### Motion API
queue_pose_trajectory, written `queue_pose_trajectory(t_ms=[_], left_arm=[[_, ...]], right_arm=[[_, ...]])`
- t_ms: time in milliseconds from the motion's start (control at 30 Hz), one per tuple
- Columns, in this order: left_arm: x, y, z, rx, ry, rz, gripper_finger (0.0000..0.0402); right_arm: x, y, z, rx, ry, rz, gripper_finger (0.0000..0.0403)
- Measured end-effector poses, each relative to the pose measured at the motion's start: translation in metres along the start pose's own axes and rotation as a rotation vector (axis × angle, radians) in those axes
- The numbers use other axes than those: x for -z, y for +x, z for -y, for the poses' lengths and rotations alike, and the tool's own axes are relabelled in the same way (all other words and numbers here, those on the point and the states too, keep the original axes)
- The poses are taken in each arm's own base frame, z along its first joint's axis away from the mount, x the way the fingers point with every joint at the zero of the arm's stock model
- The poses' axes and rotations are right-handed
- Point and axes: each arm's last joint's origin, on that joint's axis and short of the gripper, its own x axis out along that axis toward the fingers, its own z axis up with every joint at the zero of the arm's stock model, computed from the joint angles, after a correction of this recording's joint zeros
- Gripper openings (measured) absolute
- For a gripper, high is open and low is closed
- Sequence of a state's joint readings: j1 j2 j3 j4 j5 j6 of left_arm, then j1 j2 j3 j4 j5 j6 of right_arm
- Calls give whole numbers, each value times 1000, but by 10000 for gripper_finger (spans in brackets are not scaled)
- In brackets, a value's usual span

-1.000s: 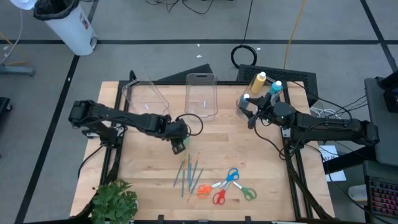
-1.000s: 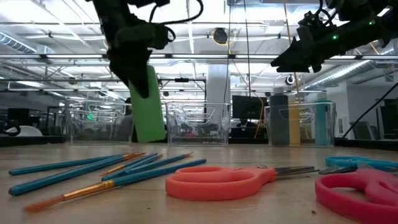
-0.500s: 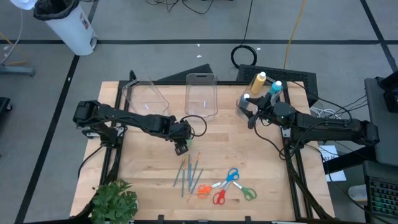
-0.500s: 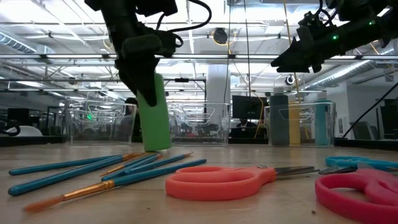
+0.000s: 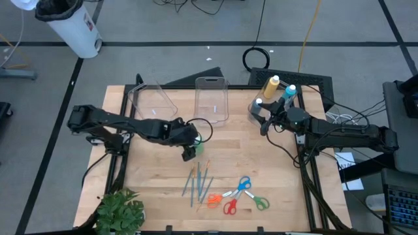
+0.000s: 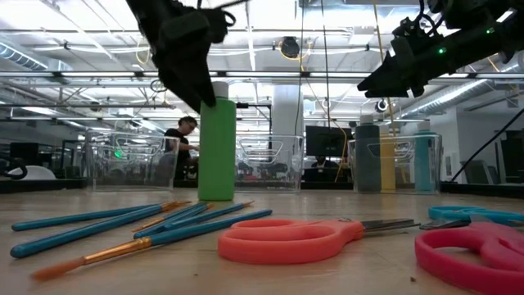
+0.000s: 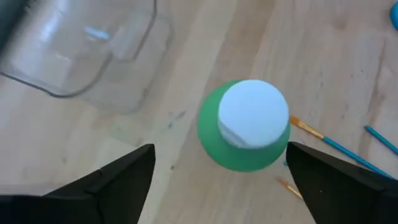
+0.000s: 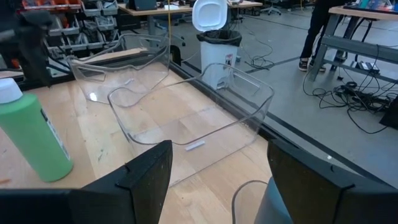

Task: Pick & Place Paint Supplies
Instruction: Put the green paint bottle into the right transparent bin

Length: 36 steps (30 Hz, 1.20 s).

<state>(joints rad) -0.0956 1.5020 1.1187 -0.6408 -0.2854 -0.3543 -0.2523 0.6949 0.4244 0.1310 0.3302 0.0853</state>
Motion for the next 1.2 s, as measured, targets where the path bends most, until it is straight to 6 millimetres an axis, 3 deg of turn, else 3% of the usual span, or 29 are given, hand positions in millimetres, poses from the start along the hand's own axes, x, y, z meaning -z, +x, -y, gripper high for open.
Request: queue_pose_trajectory(t_ms=[167,267,433,633,767,1033,1200], left_arm=[[16,-15,4,-22,43,65,347],[32,-13,8,-8,31,154,344],[67,8,13,89,-51,303,344],[103,38,9,122,-101,341,346],[111,51,9,133,-150,382,346],[121,84,17,79,-55,382,333],[117,100,17,39,-55,457,324]], right_arm=[[0,0,0,0,0,0,254],[0,0,0,-3,0,-1,254],[0,0,-2,-28,6,-2,254],[-4,-1,-3,-37,10,35,254],[-4,-1,-3,-37,11,34,254],[-3,-1,-3,-37,14,26,254],[-3,-1,-3,-36,7,28,254]])
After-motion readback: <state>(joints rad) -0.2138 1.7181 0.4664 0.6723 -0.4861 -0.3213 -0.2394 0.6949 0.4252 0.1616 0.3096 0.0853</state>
